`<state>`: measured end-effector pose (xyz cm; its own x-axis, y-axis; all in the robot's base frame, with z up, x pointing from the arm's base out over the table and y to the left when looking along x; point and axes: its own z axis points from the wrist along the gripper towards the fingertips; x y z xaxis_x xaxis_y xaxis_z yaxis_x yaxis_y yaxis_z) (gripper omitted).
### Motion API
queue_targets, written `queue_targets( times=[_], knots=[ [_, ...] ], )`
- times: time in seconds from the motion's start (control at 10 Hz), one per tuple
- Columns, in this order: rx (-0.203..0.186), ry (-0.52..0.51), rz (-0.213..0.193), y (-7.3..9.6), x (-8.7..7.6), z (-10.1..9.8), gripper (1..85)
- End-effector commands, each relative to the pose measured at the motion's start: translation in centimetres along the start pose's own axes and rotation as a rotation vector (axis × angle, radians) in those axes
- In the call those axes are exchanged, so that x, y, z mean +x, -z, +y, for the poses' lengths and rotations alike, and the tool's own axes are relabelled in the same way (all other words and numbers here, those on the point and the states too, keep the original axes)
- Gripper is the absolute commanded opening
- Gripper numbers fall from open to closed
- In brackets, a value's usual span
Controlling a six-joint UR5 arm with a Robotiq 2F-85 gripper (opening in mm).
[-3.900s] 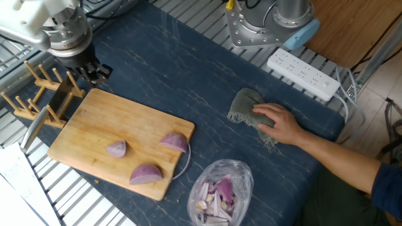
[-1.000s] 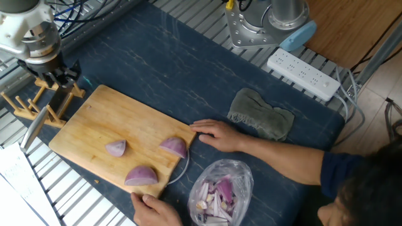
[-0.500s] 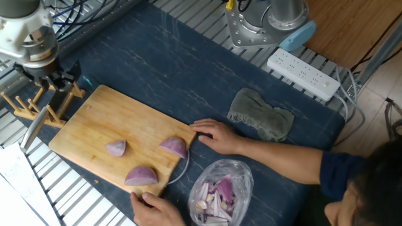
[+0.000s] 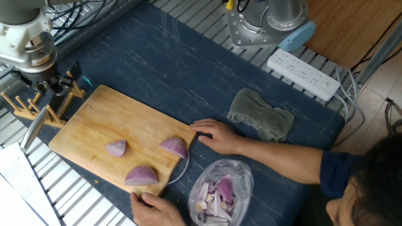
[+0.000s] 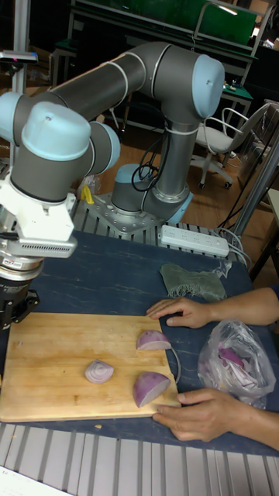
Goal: Chop the onions
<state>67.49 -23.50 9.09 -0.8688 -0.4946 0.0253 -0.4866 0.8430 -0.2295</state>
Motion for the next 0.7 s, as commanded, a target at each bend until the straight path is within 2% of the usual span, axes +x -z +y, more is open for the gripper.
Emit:
queue_targets(
  times=[0.0,0.4,0.6],
  knots=[
    [-0.024,-0.007,-0.009,-0.9,0.4,0.4,35.0],
    [-0.016,-0.001,-0.026,-2.1,0.3,0.3,35.0],
    [-0.008,0.003,-0.024,-2.2,0.5,0.0,31.7]
  ],
)
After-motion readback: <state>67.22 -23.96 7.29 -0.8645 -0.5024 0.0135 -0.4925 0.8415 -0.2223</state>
